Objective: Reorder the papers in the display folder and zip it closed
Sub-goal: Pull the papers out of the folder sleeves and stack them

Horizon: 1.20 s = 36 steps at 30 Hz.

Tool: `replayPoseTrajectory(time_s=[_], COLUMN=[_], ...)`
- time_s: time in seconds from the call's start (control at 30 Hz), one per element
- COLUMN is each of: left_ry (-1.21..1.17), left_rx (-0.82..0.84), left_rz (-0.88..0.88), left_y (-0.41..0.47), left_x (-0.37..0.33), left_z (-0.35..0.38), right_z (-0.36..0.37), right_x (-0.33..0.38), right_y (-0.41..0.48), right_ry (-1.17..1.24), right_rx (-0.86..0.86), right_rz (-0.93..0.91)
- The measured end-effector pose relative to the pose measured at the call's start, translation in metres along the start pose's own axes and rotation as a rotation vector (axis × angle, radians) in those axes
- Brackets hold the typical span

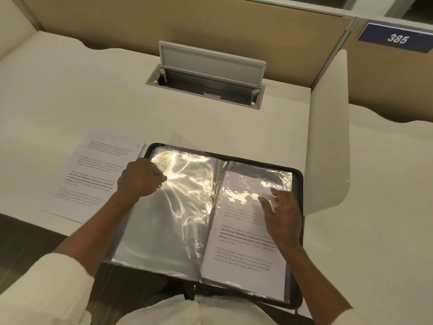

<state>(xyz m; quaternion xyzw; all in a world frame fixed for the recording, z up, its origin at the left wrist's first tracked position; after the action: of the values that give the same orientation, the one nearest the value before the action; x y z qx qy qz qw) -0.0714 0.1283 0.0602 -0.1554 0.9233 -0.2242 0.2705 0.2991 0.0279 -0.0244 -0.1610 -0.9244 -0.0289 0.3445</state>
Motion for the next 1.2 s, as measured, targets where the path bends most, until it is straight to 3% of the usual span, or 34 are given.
replayPoseTrajectory(time_s=[0.27,0.47,0.6,0.7,0.8,0.97,1.2], left_ry=[0.039,0.158,0.228,0.380,0.541,0.415,0.074], left_rx=[-0.107,-0.154,-0.217,-0.347,-0.456,-0.337,-0.089], left_rz=[-0.080,-0.133,-0.142,-0.079,0.018,0.179,0.236], left_y=[0.000,0.005,0.005,-0.001,-0.009,-0.024,-0.037], left_x=[0.023,0.025,0.020,0.012,-0.005,-0.052,-0.099], left_z=[0.032,0.042,0.046,0.054,0.066,0.090,0.127], right_z=[-0.007,-0.010,-0.011,-0.015,-0.018,-0.021,-0.023], right_x=[-0.027,-0.016,-0.007,-0.003,0.003,0.010,0.016], right_y=[0.035,0.029,0.033,0.042,0.051,0.065,0.070], right_ry=[-0.330,-0.320,-0.177,-0.095,-0.171,-0.278,-0.286], right_rx=[0.081,0.086,0.045,0.013,0.043,0.214,0.244], right_rz=[-0.042,-0.121,-0.081,-0.014,-0.057,0.064,0.028])
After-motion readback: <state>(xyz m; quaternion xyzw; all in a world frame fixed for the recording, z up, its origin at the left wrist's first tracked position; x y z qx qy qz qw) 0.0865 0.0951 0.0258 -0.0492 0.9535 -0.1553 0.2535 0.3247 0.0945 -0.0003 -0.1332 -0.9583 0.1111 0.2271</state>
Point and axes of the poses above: each hand's wrist, its own y-axis towards the middle knuckle, its own z-axis out of the palm, x = y × z, the point moved 2 cm from there along y, towards the middle knuckle, and after that the axes turned 5 degrees about x, right-handed, at the moved point
